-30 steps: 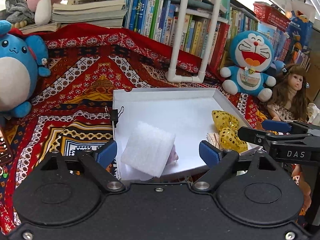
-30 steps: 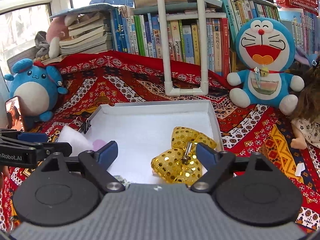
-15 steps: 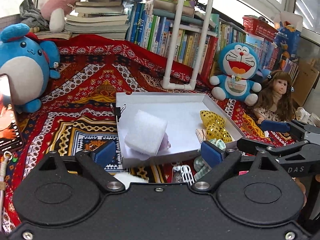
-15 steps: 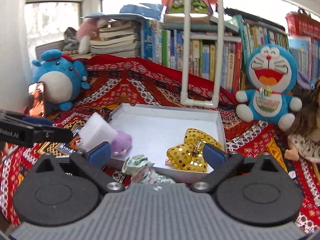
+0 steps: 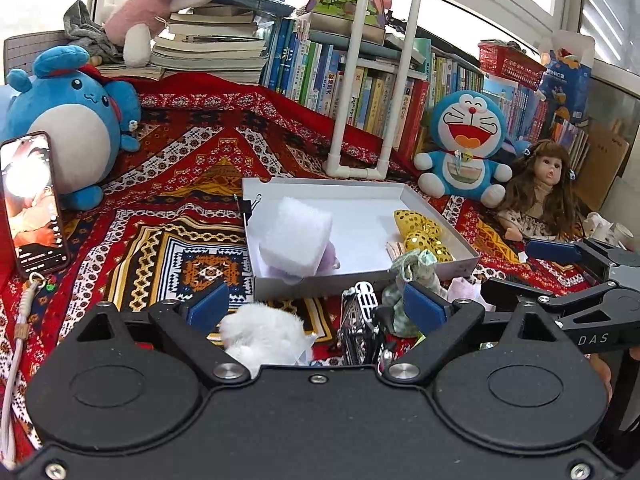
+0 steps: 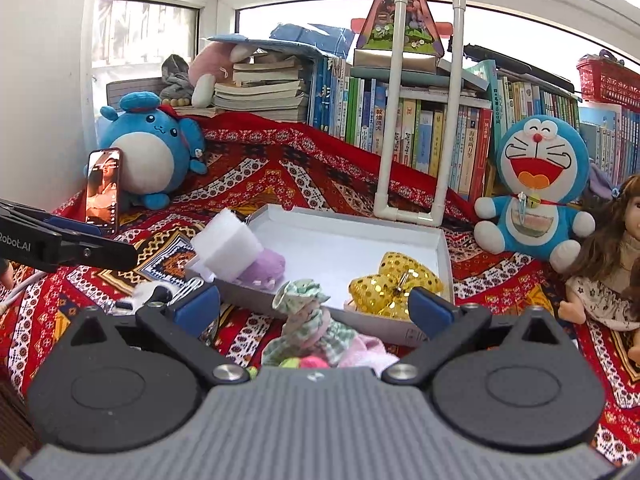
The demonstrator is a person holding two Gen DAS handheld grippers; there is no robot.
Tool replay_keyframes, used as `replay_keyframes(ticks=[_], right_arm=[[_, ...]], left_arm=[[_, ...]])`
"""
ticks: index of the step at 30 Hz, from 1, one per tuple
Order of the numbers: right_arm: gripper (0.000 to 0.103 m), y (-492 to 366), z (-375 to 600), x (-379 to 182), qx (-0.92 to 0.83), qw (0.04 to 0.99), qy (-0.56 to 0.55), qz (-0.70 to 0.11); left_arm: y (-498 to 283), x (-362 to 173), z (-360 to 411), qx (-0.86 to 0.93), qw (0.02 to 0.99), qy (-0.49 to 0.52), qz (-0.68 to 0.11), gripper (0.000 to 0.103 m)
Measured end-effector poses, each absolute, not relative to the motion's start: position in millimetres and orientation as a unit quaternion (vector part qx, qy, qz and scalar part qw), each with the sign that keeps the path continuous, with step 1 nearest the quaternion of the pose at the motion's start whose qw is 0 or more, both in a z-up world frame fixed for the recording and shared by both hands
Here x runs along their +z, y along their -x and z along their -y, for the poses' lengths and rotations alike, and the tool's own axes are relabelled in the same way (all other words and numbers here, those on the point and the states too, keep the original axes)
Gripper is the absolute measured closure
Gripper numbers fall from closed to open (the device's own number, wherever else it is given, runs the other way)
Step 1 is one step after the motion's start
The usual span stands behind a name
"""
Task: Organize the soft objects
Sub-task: 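Move the left gripper to the white fluffy ball while the right gripper approaches the blue floral pouch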
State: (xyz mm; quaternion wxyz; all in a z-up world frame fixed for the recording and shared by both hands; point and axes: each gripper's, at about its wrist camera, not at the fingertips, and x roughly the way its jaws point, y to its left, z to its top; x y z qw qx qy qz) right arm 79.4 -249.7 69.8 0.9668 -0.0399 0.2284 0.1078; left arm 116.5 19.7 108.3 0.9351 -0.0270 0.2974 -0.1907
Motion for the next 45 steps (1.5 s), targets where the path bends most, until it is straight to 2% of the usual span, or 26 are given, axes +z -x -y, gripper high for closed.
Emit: replay_keyframes(ticks=[14,24,32,33,36,45], right_arm=[[0.000,-39.9,251.4,44.7,0.085,0.968,0.066,-0.225],[0.000,-16.5,266.3,26.5,0.063,0.971,0.061,-0.224],[0.000,-5.2,274.9,13.9,0.055,0.970,0.046,-0.230],[0.003,-4.0,274.3,12.3,0.059,0.970,0.047,-0.233],[0.008,-0.8,271.6,7.4,0.061,0.968,0.062,-0.234],[0.010,7.2,266.2,-4.5,0.061,0.966,0.082,-0.239]], left_arm=[[-81.8,93.2,-43.8,-0.159,0.947,0.029,-0.277,0.008],[-75.2,56.8,-63.6,-0.134,0.943,0.034,-0.303,0.008],[-76.8,30.6,-57.2,-0.114,0.948,0.013,-0.295,0.008],[-78.9,28.7,-55.1,-0.112,0.948,0.009,-0.297,0.008],[-86.8,23.3,-49.1,-0.106,0.946,0.001,-0.308,0.010],[-104.2,15.4,-39.3,-0.084,0.943,0.011,-0.323,0.020]])
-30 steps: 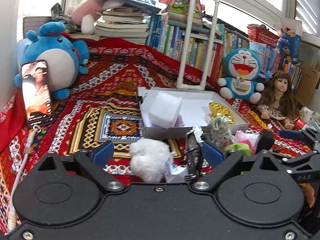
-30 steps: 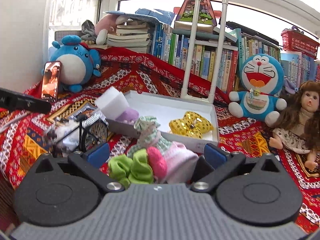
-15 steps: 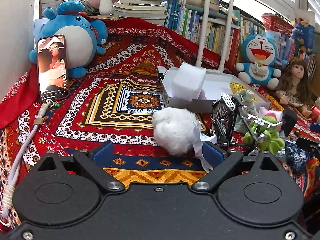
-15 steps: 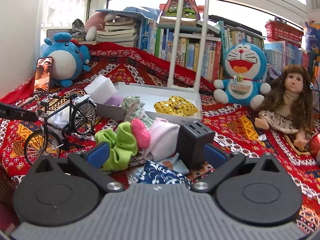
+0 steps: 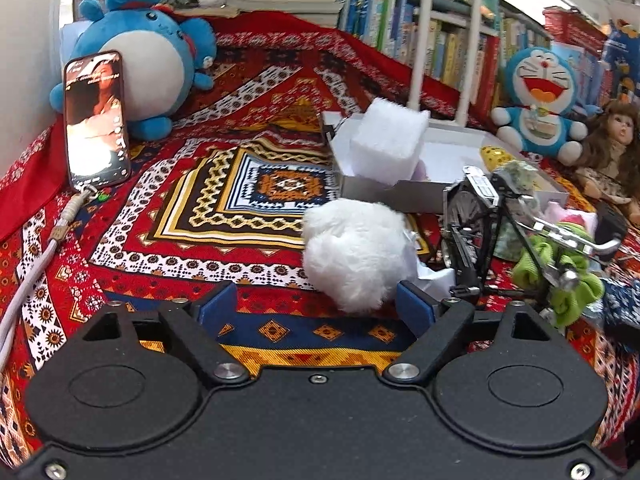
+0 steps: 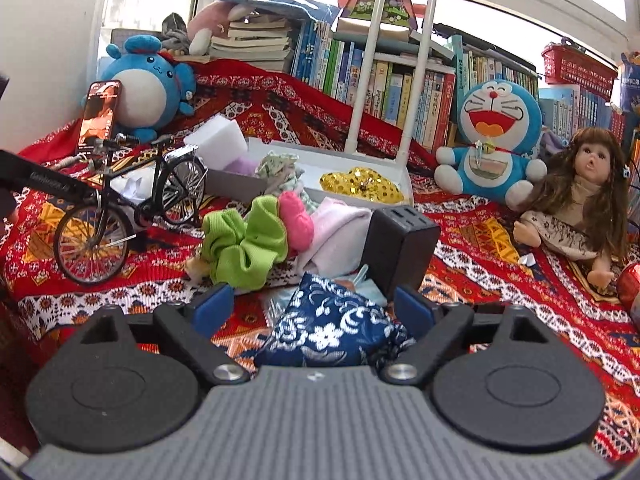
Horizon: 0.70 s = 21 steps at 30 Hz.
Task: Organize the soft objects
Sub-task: 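Move the left gripper to the white fluffy ball while the right gripper approaches the blue floral pouch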
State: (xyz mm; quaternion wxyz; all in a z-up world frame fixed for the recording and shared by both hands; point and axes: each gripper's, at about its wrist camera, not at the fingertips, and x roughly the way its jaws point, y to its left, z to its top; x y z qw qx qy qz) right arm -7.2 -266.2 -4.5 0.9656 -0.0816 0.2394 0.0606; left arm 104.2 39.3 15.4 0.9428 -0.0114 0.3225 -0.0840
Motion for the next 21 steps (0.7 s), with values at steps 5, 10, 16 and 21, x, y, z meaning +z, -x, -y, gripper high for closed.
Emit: replay_keyframes(ticks=[5,10,16,21], right_arm=[[0.010,9.7,270.2,-9.6,0.047,0.966,0.078,-0.241],[0.003,10.9,276.0,-11.7,0.036,0.970,0.070,-0.232],[0.000,10.1,272.6,-17.6,0.017,0.970,0.085,-0.228],[0.000,9.2,271.9,-21.7,0.009,0.969,0.086,-0.231]], left_arm=[[-112.3,12.0,-38.7,-0.075,0.941,0.026,-0.329,0.021],[-115.5,11.9,-35.5,-0.074,0.942,0.028,-0.326,0.021],[-120.4,11.1,-28.9,-0.074,0.942,0.026,-0.327,0.020],[-123.9,11.3,-24.5,-0.076,0.943,0.025,-0.324,0.018]])
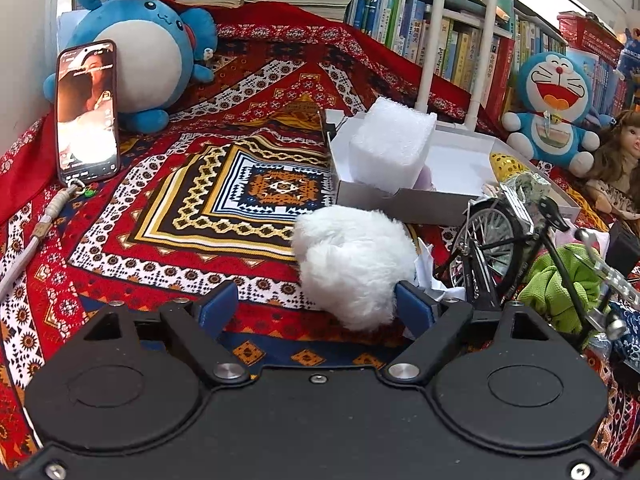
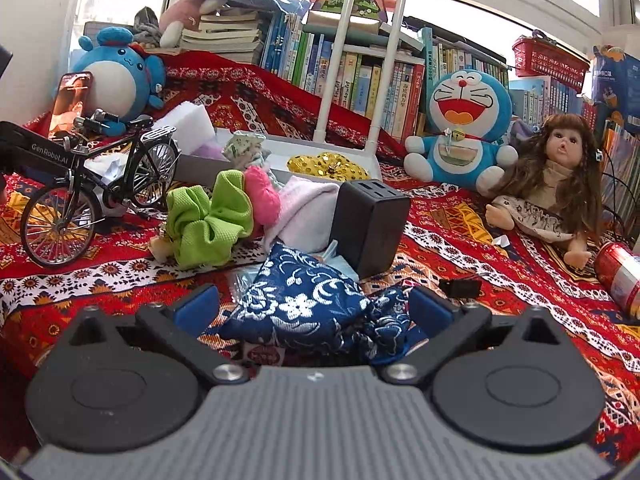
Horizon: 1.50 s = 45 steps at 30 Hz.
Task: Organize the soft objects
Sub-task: 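Move the left gripper to the white fluffy ball while the right gripper approaches the blue floral pouch, then grasp the white fluffy ball with the left gripper while the right gripper grasps the blue floral pouch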
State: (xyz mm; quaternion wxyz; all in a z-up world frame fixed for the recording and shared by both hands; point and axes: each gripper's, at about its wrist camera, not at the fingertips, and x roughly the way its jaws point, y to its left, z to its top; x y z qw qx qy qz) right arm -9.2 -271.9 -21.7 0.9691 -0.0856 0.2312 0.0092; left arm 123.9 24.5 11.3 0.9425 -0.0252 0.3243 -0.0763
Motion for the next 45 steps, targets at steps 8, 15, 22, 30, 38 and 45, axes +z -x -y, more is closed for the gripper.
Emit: replay_keyframes(ticks=[8,15,22,30,38,45], right_arm=[[0.000,4.3,279.2,-27.5,0.000,0.966,0.053,-0.253],[0.000,4.4,283.0,-30.5,0.003,0.966,0.027,-0.259],[0.009,0.6,280.9,-29.3,0.008,0.965,0.016,-0.260],[0.023,6.3,282.8,-22.2,0.011,0.969,0.000,-0.245],[0.032,7.9,288.9,-7.6,0.000,0.974,-0.018,-0.226],[0.033,9.2,291.4,9.7,-0.006,0.979,-0.022,-0.204]], left_arm=[[-131.3,10.2,-18.5,-0.076,0.943,0.034,-0.322,0.016],[-129.8,11.2,-11.2,-0.075,0.949,0.011,-0.305,0.016],[-137.4,8.0,-11.0,-0.087,0.946,0.036,-0.310,0.029],[-131.4,10.9,-7.8,-0.117,0.941,0.049,-0.315,0.062],[-119.6,24.5,-12.9,-0.112,0.947,0.039,-0.299,0.063],[-112.5,44.2,-18.7,-0.116,0.952,0.050,-0.280,0.063]])
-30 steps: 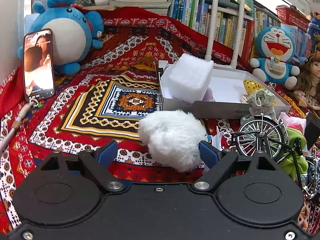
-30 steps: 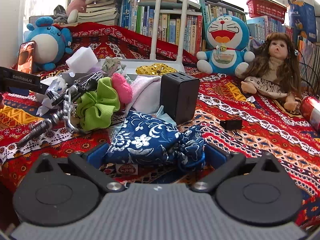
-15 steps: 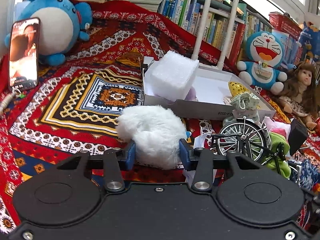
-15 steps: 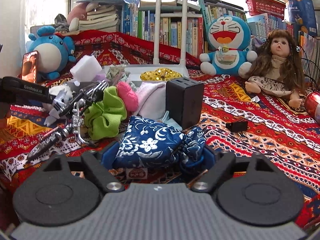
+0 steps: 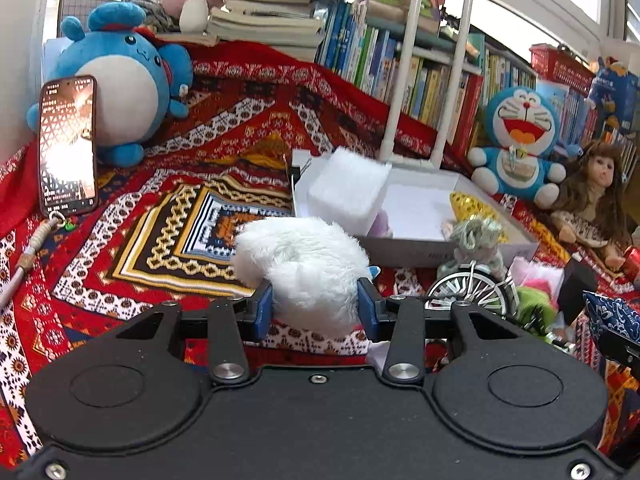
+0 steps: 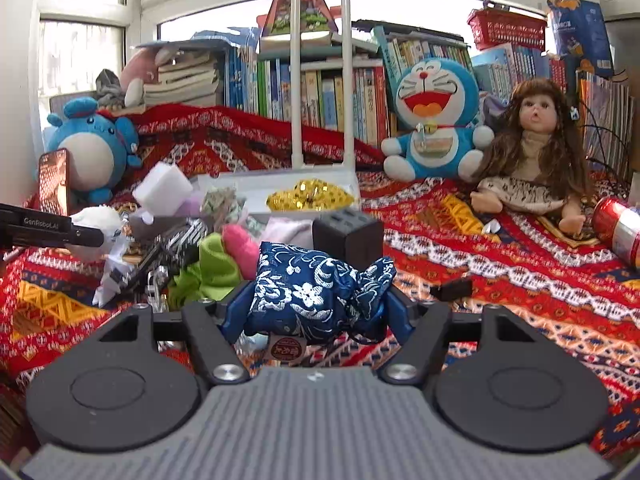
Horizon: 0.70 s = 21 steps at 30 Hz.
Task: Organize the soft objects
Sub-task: 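Grasp the white fluffy ball with the left gripper while the right gripper grasps the blue floral pouch, then carry the fluffy ball with the left gripper while the right gripper carries the pouch over the tray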
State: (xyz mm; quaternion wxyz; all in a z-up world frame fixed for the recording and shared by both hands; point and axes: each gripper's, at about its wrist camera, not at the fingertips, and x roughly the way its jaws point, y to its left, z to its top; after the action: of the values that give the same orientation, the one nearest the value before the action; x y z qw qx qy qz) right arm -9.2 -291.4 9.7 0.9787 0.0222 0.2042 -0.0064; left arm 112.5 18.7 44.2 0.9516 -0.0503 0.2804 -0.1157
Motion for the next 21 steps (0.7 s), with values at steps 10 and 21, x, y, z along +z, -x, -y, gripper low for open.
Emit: replay_keyframes(ticks=[10,21], right_arm=[[0.033,-13.1,293.7,41.5,0.005,0.982,-0.030,-0.185],[0.033,-85.7,301.0,69.4,0.022,0.972,-0.035,-0.233]], left_arm=[[-126.4,67.4,-9.6,-0.144,0.950,0.053,-0.273,0.063],[-187.1,65.9,6.7,-0.151,0.936,0.063,-0.310,0.063]])
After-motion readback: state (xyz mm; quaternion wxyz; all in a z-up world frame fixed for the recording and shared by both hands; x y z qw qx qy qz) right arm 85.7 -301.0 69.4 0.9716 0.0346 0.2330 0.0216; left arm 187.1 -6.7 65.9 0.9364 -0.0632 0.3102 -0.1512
